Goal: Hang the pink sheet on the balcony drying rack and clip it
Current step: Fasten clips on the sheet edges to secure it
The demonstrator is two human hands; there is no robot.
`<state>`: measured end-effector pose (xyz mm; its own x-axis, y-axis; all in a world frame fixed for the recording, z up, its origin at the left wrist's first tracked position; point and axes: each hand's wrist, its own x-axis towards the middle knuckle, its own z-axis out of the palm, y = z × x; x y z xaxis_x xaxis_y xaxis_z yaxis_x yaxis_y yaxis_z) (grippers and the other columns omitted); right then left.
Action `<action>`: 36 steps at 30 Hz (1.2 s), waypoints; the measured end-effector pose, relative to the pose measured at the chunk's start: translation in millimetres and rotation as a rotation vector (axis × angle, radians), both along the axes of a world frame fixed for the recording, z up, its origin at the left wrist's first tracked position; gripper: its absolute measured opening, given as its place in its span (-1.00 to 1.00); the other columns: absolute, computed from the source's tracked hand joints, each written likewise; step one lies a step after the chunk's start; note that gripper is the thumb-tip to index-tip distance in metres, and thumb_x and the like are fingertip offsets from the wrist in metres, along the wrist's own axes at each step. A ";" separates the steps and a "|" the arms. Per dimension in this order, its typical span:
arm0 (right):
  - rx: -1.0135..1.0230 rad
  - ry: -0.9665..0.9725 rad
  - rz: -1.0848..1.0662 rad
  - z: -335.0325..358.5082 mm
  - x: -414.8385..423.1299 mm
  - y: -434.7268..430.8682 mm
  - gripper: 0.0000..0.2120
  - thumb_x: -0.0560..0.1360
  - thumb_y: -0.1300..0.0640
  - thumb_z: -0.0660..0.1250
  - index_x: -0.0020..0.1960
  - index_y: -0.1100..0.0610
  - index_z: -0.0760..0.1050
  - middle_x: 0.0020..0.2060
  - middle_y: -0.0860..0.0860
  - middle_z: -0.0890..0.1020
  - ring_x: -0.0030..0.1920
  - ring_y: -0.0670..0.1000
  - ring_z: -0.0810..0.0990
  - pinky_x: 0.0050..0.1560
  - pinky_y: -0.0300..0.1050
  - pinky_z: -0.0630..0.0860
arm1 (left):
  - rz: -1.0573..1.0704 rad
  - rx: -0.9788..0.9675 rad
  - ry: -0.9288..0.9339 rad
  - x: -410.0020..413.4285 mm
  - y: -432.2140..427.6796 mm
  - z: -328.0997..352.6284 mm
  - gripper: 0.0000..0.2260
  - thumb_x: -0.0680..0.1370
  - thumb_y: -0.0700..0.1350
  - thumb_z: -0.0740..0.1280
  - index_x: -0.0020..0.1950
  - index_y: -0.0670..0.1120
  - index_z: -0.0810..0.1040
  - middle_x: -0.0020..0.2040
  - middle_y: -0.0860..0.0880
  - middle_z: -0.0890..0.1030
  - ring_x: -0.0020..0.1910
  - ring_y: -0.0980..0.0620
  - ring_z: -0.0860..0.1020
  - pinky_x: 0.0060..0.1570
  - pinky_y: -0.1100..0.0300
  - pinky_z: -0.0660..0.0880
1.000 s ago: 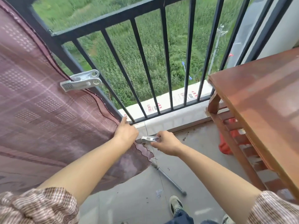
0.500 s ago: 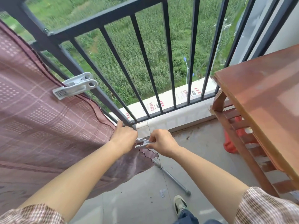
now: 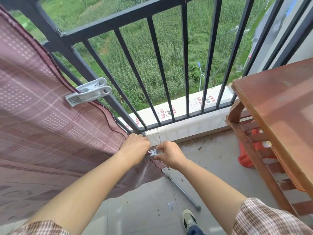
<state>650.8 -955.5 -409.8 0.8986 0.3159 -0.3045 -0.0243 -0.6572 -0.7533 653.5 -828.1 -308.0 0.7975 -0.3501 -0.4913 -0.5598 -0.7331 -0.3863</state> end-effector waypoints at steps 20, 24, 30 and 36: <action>-0.262 0.158 -0.517 4.6 -120.6 -278.7 -0.70 0.49 0.11 0.29 0.20 0.13 0.54 0.18 0.03 0.57 0.18 0.04 0.52 0.13 -0.14 0.41 | 0.177 -0.460 0.201 -47.3 -229.7 -74.4 -0.69 0.54 -0.16 0.17 0.27 -0.09 0.45 0.20 -0.11 0.43 0.26 -0.13 0.37 0.12 -0.01 0.40; -0.331 0.183 -0.616 10.3 -167.5 -360.4 -0.76 0.48 0.10 0.28 0.12 0.12 0.57 0.10 0.05 0.58 0.15 0.09 0.53 0.08 -0.12 0.42 | 0.141 -0.540 0.269 -85.4 -322.9 -86.6 -0.64 0.55 -0.13 0.17 0.36 -0.08 0.38 0.27 -0.11 0.39 0.32 -0.11 0.33 0.18 0.01 0.37; -0.410 0.177 -0.769 8.9 -222.8 -465.7 -0.82 0.52 0.14 0.21 0.03 0.14 0.54 0.06 0.04 0.58 0.11 0.11 0.55 0.02 -0.07 0.45 | 0.057 -0.657 0.341 -138.1 -437.9 -110.2 -0.59 0.59 -0.09 0.12 0.44 -0.08 0.24 0.37 -0.11 0.30 0.37 -0.11 0.27 0.21 0.00 0.37; -0.505 0.124 -0.793 0.9 -246.7 -538.8 -0.85 0.51 0.14 0.24 0.01 0.15 0.52 0.04 0.06 0.57 0.13 0.11 0.51 0.01 -0.08 0.39 | 0.111 -0.606 0.401 -165.8 -503.5 -144.0 -0.48 0.64 -0.01 0.04 0.55 -0.12 -0.03 0.56 -0.19 -0.11 0.54 -0.15 -0.11 0.47 0.03 0.07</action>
<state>404.1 -1494.3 -408.9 0.7464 -0.5683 -0.3463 -0.6647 -0.6619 -0.3464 487.7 -1331.6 -452.0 0.6440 -0.5805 -0.4984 -0.4831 -0.8136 0.3234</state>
